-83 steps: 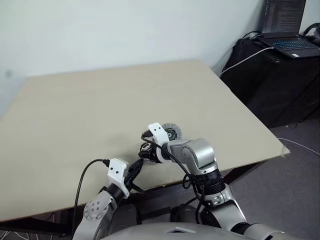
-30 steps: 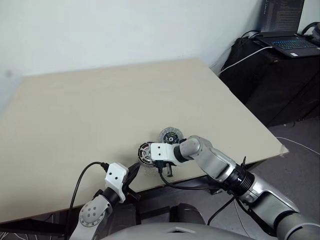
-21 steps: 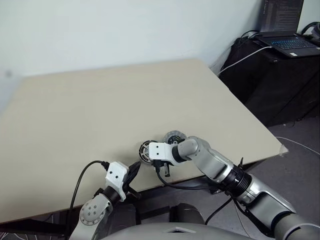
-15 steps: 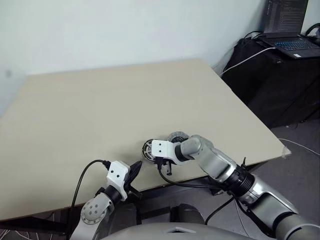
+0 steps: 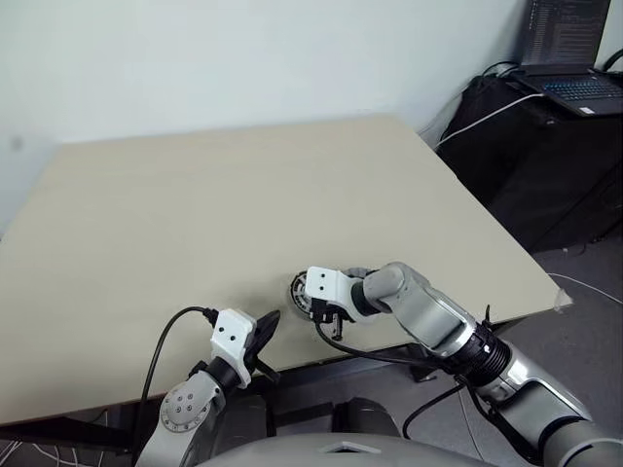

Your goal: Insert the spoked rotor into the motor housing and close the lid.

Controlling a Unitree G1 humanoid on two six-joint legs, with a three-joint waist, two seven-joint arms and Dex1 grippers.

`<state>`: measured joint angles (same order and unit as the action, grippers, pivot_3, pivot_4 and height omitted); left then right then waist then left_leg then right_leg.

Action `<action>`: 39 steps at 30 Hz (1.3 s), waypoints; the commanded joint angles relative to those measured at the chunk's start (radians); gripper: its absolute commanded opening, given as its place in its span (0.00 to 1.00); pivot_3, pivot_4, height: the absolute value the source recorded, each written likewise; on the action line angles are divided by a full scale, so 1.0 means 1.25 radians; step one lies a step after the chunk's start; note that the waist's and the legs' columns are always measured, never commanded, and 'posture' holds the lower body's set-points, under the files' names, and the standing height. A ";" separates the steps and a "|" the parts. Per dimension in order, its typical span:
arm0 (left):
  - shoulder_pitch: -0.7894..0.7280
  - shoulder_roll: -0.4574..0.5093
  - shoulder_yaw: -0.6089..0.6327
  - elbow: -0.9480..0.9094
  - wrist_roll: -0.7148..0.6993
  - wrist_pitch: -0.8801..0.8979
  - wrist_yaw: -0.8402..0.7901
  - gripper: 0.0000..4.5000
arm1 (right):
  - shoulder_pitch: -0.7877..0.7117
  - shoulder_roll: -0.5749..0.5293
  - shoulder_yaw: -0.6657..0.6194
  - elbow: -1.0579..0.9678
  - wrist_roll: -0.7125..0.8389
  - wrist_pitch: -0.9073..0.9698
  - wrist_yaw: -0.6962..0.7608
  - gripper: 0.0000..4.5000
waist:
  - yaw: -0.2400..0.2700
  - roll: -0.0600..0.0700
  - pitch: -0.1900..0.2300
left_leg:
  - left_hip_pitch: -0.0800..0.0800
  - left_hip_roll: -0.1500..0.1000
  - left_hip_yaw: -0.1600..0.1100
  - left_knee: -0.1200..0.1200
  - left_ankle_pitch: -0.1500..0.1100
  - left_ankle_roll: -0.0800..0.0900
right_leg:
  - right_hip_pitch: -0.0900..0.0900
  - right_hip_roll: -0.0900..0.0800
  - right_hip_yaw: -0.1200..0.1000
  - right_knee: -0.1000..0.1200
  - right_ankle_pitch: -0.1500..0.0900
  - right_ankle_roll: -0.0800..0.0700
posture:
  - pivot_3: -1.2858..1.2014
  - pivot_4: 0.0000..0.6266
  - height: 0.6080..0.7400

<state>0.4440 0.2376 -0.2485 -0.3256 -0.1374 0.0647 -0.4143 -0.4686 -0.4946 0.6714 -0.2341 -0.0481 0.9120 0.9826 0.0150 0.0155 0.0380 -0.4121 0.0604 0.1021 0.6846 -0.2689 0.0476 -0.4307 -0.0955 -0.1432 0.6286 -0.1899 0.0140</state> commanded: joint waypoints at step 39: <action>-0.005 0.009 0.010 -0.004 -0.009 -0.035 -0.034 0.00 | 0.084 -0.027 -0.244 -0.067 -0.141 -0.292 -0.381 0.01 | -0.018 -0.001 -0.001 | 0.000 0.000 0.001 0.000 0.000 -0.001 | 0.000 0.000 0.000 0.000 0.000 0.000 | 0.52 0.00 1.00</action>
<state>0.4419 0.2442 -0.2367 -0.2806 -0.1387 0.0195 -0.4580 -0.3804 -0.5032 0.4107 -0.2821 -0.1794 0.5823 0.5455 -0.0071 0.0147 0.0371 -0.4114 0.0610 0.1029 0.6843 -0.2688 0.0468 -0.4308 -0.0954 -0.1431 0.6288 -0.1898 0.0141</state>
